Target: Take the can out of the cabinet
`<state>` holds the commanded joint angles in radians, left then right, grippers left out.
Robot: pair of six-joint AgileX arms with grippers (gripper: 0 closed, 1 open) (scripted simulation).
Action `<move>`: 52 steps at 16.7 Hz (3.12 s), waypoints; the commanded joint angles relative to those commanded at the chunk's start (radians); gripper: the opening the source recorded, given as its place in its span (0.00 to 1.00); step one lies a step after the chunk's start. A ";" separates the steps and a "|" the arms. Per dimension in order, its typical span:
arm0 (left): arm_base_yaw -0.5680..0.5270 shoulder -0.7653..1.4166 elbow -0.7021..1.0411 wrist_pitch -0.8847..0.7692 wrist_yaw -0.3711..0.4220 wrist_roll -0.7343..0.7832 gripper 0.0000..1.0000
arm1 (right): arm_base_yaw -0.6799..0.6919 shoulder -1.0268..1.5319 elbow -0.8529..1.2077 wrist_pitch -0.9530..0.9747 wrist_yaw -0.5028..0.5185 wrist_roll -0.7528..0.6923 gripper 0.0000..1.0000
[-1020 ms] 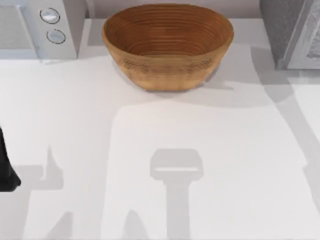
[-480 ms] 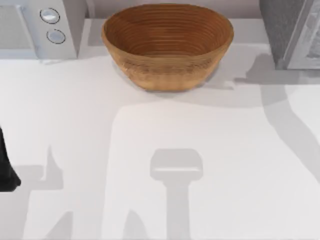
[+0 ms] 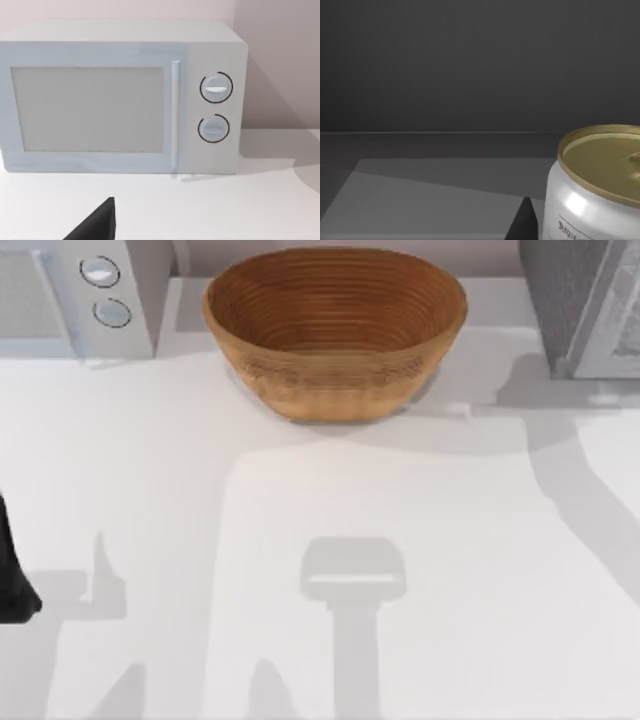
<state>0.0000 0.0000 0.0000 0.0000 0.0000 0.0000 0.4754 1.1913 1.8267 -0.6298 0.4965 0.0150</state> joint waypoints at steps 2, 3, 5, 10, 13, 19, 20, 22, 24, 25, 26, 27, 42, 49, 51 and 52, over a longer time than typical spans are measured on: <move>0.000 0.000 0.000 0.000 0.000 0.000 1.00 | -0.017 -0.043 -0.066 0.023 -0.019 0.000 0.00; 0.000 0.000 0.000 0.000 0.000 0.000 1.00 | -0.029 -0.073 -0.111 0.038 -0.031 -0.001 0.00; 0.000 0.000 0.000 0.000 0.000 0.000 1.00 | -0.059 -0.146 -0.222 0.077 -0.060 -0.001 0.00; 0.000 0.000 0.000 0.000 0.000 0.000 1.00 | -0.159 -0.395 -0.602 0.209 -0.162 -0.004 0.00; 0.000 0.000 0.000 0.000 0.000 0.000 1.00 | -0.231 -0.576 -0.876 0.305 -0.238 -0.006 0.00; 0.000 0.000 0.000 0.000 0.000 0.000 1.00 | -0.375 -0.938 -1.484 0.496 -0.390 -0.011 0.00; 0.000 0.000 0.000 0.000 0.000 0.000 1.00 | -0.396 -0.991 -1.563 0.524 -0.412 -0.012 0.00; 0.000 0.000 0.000 0.000 0.000 0.000 1.00 | -0.432 -1.082 -1.690 0.572 -0.450 -0.013 0.00; 0.000 0.000 0.000 0.000 0.000 0.000 1.00 | -0.459 -1.150 -1.776 0.608 -0.479 -0.014 0.00; 0.000 0.000 0.000 0.000 0.000 0.000 1.00 | -0.468 -1.172 -1.804 0.619 -0.488 -0.015 0.00; 0.000 0.000 0.000 0.000 0.000 0.000 1.00 | -0.473 -1.186 -1.820 0.627 -0.494 -0.015 0.00; 0.000 0.000 0.000 0.000 0.000 0.000 1.00 | -0.475 -1.191 -1.827 0.630 -0.497 -0.015 0.00; 0.000 0.000 0.000 0.000 0.000 0.000 1.00 | -0.560 -0.703 -1.695 0.941 -0.741 -0.010 0.00; 0.000 0.000 0.000 0.000 0.000 0.000 1.00 | -0.688 -0.061 -1.486 1.396 -1.070 -0.001 0.00; 0.000 0.000 0.000 0.000 0.000 0.000 1.00 | -0.726 0.132 -1.421 1.535 -1.170 0.002 0.00; 0.000 0.000 0.000 0.000 0.000 0.000 1.00 | -0.744 0.228 -1.389 1.604 -1.219 0.003 0.00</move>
<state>0.0000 0.0000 0.0000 0.0000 0.0000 0.0000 -0.2690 1.4194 0.4373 0.9738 -0.7226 0.0182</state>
